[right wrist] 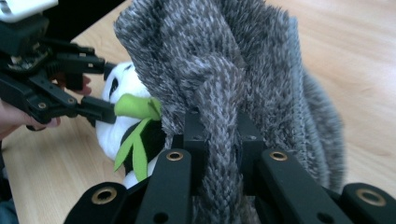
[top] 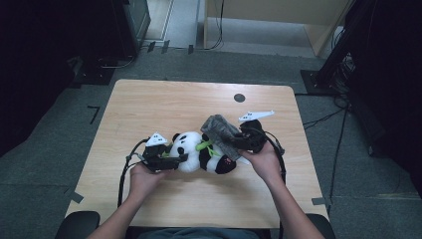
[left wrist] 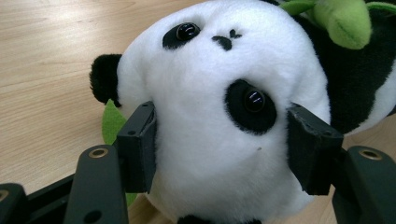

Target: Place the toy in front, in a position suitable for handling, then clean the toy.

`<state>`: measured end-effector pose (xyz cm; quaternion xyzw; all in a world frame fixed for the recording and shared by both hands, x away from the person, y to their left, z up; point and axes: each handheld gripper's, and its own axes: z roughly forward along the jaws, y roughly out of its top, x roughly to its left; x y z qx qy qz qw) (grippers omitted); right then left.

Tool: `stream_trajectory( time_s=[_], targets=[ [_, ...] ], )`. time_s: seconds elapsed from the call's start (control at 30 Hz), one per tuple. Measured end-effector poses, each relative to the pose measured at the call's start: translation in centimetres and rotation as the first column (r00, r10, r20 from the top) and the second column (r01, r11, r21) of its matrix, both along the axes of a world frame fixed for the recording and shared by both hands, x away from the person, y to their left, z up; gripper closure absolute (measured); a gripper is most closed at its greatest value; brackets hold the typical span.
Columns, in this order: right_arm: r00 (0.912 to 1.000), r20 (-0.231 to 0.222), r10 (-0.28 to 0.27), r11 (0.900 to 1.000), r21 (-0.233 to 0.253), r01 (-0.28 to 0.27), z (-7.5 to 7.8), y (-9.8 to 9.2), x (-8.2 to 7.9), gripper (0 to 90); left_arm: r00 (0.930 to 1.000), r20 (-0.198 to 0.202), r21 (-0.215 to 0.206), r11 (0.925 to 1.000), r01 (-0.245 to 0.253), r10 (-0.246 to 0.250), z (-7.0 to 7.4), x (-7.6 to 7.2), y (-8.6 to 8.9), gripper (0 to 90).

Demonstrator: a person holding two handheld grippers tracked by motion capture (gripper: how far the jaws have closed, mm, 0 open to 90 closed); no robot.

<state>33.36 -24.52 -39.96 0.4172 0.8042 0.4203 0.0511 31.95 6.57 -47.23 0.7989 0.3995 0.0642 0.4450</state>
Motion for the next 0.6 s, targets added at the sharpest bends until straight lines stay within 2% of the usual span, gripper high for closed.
stream_trajectory(
  time_s=[0.07,0.2,0.3,0.47,0.6],
  targets=[
    [0.9997,-0.02,0.017,1.0,-0.007,-0.017,-0.9,0.5,0.1,80.4,1.0,-0.001,-0.001,1.0,-0.001,0.001,0.0,0.0,0.0,35.6],
    [0.9996,-0.016,0.023,1.0,0.019,-0.022,-1.5,0.4,0.0,80.4,1.0,0.005,0.002,1.0,-0.002,0.002,-0.1,-0.1,0.0,35.9],
    [0.9996,-0.005,0.027,0.999,0.018,-0.027,-1.9,0.3,-0.1,80.5,1.0,0.007,0.006,1.0,0.001,-0.001,-0.1,-0.2,-0.1,36.1],
    [0.9996,-0.002,0.029,0.999,-0.028,-0.029,-2.6,0.0,-0.7,80.6,1.0,-0.002,0.008,1.0,0.005,-0.005,-0.1,-0.3,-0.2,37.7],
    [0.9998,-0.006,0.021,0.999,-0.037,-0.021,-3.1,-0.6,-1.0,80.7,1.0,0.006,0.011,0.9999,0.007,-0.007,-0.2,-0.4,-0.3,37.7]
  ],
)
